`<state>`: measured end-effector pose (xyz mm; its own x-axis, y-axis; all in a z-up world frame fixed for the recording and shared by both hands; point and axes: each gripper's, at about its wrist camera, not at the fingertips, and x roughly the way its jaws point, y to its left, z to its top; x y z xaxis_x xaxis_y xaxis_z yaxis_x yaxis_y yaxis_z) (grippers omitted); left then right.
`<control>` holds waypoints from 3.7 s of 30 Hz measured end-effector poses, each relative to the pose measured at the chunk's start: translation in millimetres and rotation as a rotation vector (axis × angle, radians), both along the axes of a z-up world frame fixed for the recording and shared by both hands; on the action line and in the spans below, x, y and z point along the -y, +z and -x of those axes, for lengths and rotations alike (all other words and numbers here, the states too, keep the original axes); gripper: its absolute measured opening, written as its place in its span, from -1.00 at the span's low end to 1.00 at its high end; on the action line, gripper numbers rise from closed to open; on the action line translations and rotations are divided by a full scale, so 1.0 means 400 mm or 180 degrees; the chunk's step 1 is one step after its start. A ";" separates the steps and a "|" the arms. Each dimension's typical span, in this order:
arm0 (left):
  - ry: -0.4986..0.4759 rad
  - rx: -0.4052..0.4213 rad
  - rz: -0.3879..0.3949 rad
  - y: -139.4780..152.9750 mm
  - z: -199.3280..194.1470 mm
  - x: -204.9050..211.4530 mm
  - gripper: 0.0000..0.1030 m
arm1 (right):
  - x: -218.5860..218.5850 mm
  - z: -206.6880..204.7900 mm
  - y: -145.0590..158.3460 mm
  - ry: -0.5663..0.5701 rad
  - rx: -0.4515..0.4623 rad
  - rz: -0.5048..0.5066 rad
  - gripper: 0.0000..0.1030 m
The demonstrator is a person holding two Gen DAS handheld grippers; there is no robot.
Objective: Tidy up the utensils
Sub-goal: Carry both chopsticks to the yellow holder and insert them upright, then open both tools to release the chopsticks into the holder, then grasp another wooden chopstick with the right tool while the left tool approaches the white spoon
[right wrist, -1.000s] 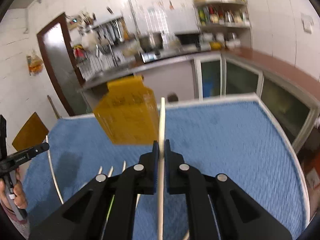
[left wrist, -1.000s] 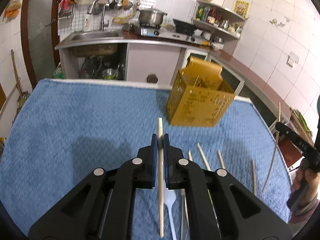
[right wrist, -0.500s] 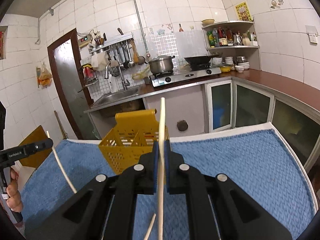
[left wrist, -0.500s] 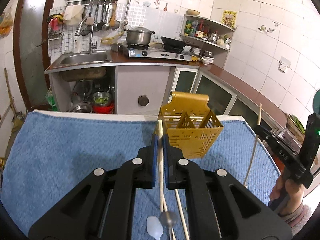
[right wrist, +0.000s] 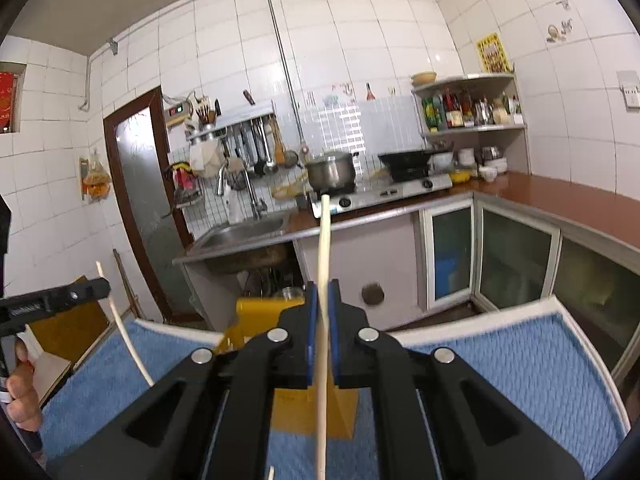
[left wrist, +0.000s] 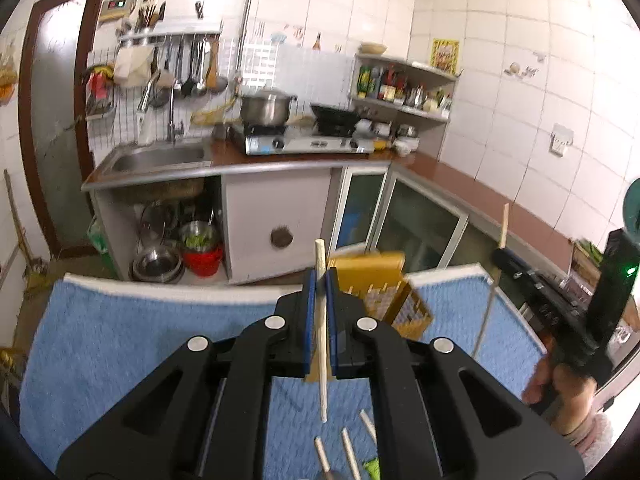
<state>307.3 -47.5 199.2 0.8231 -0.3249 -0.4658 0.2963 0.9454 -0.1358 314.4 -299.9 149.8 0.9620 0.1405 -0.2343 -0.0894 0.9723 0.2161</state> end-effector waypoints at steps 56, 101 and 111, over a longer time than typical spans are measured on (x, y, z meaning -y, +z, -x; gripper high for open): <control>0.0318 -0.0467 0.0078 -0.256 0.002 -0.052 0.81 | -0.027 0.071 -0.104 -0.0389 -0.0529 0.0475 0.59; 0.0062 -0.1876 -0.0511 -0.533 0.197 -0.044 -0.55 | 0.108 0.237 -0.427 -0.0681 -0.2935 0.0305 -0.43; 0.0047 -0.2079 -0.0468 -0.557 0.172 -0.022 -0.55 | 0.115 0.209 -0.436 -0.0653 -0.3072 0.0241 -0.42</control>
